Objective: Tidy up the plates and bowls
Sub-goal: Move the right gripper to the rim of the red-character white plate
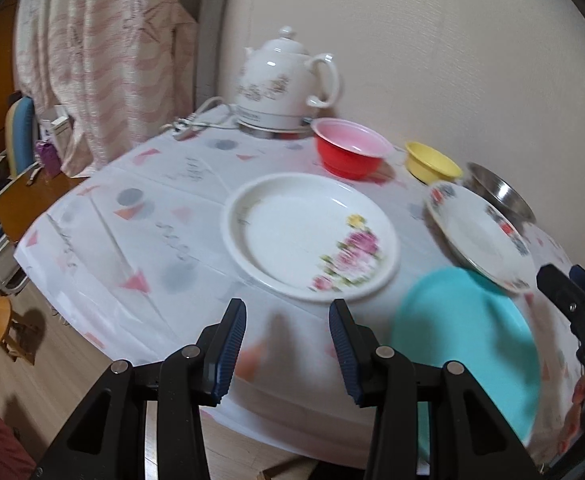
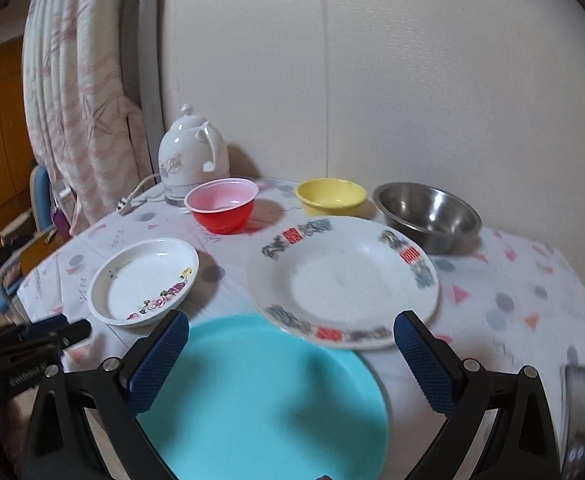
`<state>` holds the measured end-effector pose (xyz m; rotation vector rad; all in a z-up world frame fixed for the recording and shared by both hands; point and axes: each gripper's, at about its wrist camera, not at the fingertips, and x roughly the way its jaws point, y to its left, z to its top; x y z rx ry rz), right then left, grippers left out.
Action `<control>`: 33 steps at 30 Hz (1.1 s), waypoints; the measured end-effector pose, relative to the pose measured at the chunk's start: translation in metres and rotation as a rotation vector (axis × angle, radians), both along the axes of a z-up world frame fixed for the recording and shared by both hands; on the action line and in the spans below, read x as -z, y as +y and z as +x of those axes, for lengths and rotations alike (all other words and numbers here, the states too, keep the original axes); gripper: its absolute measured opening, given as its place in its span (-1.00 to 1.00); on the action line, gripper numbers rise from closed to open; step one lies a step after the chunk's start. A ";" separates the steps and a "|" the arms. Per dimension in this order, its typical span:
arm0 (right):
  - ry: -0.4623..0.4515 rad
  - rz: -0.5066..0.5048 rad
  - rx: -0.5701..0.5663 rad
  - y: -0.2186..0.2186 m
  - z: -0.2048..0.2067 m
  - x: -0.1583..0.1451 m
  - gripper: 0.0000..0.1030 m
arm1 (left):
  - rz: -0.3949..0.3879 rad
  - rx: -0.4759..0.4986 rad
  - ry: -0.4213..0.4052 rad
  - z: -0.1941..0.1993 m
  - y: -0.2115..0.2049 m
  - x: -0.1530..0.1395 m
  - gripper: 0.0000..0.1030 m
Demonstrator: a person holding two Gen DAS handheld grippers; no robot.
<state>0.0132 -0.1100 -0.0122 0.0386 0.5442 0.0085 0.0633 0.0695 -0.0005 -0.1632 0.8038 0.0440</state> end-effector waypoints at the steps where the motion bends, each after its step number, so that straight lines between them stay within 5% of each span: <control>1: 0.005 -0.012 -0.005 0.004 0.003 0.000 1.00 | -0.001 -0.010 -0.009 0.001 0.004 -0.002 -0.15; 9: 0.027 -0.012 -0.093 0.032 0.028 -0.008 1.00 | 0.026 -0.067 -0.062 0.014 0.029 -0.009 -0.15; 16: 0.073 -0.034 -0.160 0.053 0.063 -0.011 0.85 | -0.207 -0.053 -0.117 0.030 0.067 -0.009 -0.15; 20: 0.104 -0.022 -0.174 0.056 0.082 -0.009 0.84 | -0.211 -0.050 -0.093 0.042 0.073 -0.005 -0.15; 25: 0.152 0.015 -0.173 0.049 0.102 -0.005 0.59 | -0.200 -0.043 -0.055 0.052 0.074 0.003 -0.15; 29: 0.086 0.042 -0.066 0.008 0.092 -0.019 0.62 | -0.329 0.030 -0.105 0.046 0.066 -0.003 -0.15; 33: 0.076 0.064 0.140 -0.057 0.086 -0.023 0.73 | -0.373 0.197 -0.088 0.061 0.025 -0.014 -0.15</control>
